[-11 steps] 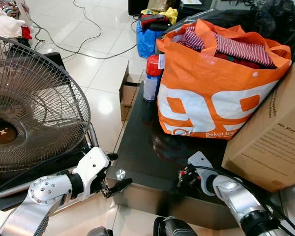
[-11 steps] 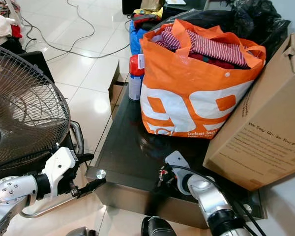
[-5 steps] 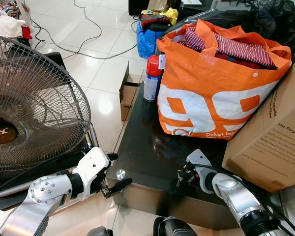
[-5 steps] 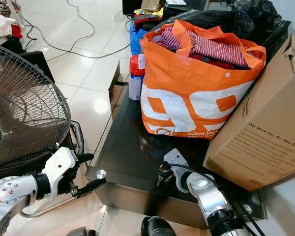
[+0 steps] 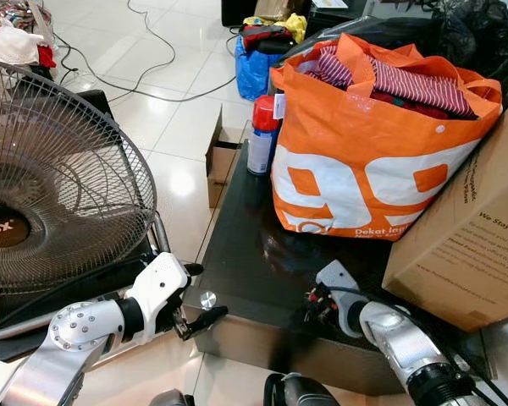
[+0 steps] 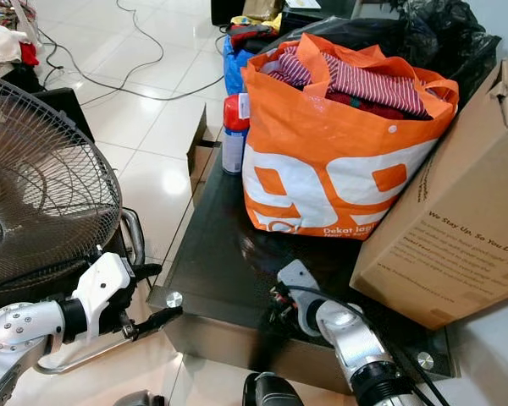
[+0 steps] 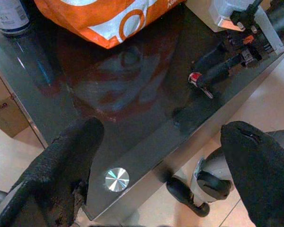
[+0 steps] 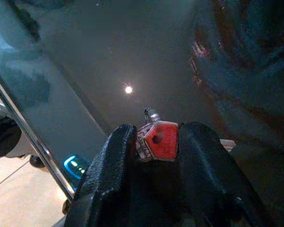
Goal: Hang keys on a hook
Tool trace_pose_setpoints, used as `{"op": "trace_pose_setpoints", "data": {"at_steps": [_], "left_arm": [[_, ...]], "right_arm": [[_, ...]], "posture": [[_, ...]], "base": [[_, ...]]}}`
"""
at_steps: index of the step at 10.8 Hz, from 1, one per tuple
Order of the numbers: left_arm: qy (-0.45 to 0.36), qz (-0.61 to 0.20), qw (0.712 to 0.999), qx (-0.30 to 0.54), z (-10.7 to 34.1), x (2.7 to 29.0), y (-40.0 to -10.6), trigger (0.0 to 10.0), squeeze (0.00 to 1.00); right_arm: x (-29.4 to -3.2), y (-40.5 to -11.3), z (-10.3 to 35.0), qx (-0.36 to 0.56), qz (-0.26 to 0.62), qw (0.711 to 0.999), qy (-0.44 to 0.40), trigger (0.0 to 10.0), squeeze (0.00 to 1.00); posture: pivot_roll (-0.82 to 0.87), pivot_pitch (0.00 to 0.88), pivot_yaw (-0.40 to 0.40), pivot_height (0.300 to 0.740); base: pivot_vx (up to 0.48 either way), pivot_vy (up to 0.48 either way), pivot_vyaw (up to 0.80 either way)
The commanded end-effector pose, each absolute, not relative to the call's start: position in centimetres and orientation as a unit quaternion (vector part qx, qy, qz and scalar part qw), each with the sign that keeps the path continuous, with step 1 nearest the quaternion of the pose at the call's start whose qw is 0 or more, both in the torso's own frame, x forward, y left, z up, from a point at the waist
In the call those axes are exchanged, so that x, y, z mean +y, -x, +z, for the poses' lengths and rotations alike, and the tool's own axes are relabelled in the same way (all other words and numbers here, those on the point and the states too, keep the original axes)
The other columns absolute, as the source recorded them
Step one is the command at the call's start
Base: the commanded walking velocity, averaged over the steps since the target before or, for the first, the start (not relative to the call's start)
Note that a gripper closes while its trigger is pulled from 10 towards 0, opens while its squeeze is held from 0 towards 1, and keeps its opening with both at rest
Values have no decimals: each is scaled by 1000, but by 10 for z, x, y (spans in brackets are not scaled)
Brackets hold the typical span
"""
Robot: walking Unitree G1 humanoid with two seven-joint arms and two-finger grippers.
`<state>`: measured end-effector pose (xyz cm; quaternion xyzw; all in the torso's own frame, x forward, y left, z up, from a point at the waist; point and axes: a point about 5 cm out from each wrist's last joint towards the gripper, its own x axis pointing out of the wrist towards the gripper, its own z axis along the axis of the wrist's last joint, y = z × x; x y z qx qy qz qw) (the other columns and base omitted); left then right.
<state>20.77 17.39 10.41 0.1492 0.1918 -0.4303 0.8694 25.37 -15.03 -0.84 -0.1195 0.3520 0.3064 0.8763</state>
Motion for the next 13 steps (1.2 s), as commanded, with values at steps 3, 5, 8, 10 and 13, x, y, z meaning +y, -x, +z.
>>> {"op": "trace_pose_setpoints", "data": {"at_steps": [3,5,8,10,13], "left_arm": [[-153,-430,868,196,103,174,-207,10000,0],[-153,-430,868,197,102,174,-207,10000,0],[-153,-431,867,198,102,174,-206,10000,0],[-152,-431,867,200,101,175,-206,10000,0],[-155,-425,871,194,99,176,-210,10000,0]], "right_arm": [[-150,-253,-12,356,307,874,125,5647,0],[-150,-252,-13,357,308,873,126,4667,0],[-150,-250,-14,358,306,873,126,4000,0],[-150,-248,-16,359,306,873,126,3569,0],[-155,-251,-11,341,279,891,110,0,0]], "posture": [[-5,100,-80,740],[-5,100,-80,740],[-6,105,-76,740],[-3,102,-76,740],[6,26,-78,740]], "base": [[0,0,0],[0,0,0],[0,0,0],[0,0,0],[0,0,0]]}}
